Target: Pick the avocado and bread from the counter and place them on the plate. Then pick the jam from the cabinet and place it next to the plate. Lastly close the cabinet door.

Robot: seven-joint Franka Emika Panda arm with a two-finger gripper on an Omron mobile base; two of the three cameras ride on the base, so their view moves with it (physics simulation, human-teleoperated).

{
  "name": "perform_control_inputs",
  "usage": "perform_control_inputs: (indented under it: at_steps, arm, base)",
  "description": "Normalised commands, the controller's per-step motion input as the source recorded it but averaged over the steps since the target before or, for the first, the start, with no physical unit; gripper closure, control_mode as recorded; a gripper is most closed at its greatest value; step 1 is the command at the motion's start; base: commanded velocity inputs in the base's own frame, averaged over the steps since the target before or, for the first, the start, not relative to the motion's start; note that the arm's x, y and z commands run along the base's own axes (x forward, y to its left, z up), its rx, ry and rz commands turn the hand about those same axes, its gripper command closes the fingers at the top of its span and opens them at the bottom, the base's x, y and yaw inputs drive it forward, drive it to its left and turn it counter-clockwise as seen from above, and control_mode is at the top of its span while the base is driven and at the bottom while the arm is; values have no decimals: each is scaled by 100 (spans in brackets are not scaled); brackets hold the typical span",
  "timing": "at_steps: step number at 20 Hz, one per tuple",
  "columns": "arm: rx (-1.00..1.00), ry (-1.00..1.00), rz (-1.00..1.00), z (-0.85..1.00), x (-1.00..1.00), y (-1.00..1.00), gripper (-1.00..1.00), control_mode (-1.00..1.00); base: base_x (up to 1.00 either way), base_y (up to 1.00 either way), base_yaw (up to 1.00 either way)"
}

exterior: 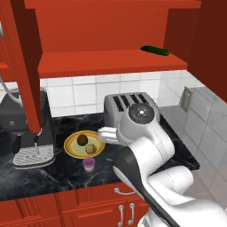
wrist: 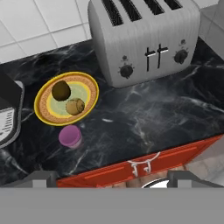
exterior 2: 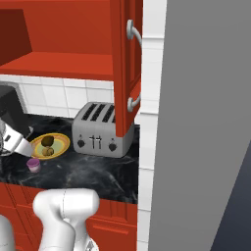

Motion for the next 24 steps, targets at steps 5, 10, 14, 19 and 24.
perform_control_inputs:
  at_steps: [5, 10, 14, 19, 24]
  arm:
    - [0, 0, 0, 68, -20, -23, -100, -100]
    - [-1, 0, -1, 57, -30, -28, -100, -100]
    - [-1, 0, 0, 46, -53, -24, -100, -100]
    - [0, 3, -1, 46, -43, -34, -100, -100]
    - [0, 6, -4, 46, -24, -47, -100, -100]
  base:
    - [0, 0, 0]
    - [0, 0, 0]
    - [0, 0, 0]
    - [0, 0, 0]
    - [0, 0, 0]
